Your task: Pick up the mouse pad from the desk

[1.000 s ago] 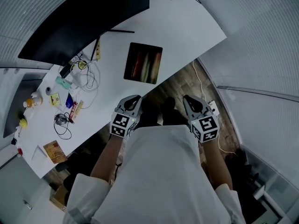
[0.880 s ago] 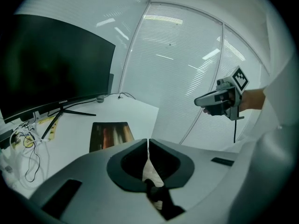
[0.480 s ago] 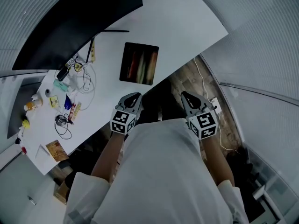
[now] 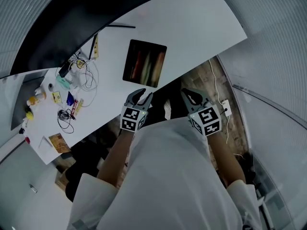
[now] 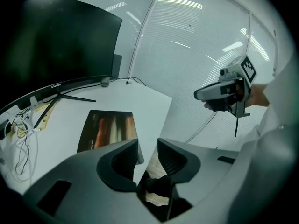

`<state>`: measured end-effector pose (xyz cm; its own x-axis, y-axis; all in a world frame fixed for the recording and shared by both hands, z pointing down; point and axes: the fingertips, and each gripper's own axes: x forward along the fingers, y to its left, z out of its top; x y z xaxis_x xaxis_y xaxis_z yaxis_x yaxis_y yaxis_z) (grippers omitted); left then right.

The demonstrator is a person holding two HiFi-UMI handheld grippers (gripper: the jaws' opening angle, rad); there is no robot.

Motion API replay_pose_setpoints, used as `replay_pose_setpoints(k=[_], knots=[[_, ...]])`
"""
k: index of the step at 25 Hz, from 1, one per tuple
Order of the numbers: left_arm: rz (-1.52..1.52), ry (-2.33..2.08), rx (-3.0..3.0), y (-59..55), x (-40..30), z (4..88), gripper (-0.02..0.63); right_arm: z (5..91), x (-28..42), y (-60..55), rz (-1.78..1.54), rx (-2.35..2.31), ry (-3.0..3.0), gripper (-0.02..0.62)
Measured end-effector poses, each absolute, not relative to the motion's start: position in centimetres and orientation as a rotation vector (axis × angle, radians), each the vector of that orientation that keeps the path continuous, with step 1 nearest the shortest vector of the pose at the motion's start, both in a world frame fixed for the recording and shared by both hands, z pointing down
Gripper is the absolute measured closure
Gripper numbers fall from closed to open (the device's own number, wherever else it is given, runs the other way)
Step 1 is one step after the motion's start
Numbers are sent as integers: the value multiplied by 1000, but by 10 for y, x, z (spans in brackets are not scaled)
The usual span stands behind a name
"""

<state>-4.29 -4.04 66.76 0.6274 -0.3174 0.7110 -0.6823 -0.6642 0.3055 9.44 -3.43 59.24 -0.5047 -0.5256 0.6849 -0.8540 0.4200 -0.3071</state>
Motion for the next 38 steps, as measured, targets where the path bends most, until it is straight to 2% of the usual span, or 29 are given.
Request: replay_pose_setpoints(k=[11,22,38], knots=[[1153,-794,2190,-45,-36,734,391,636,108,-45,990,1012,-2177,558],[1347,-820,2112,-53,-37,783,261,655,109,-59,1015,924,-2173,558],[1386,-868,2021,-51,-36,801,227,672,124,-71,1062,909,-2142,558]])
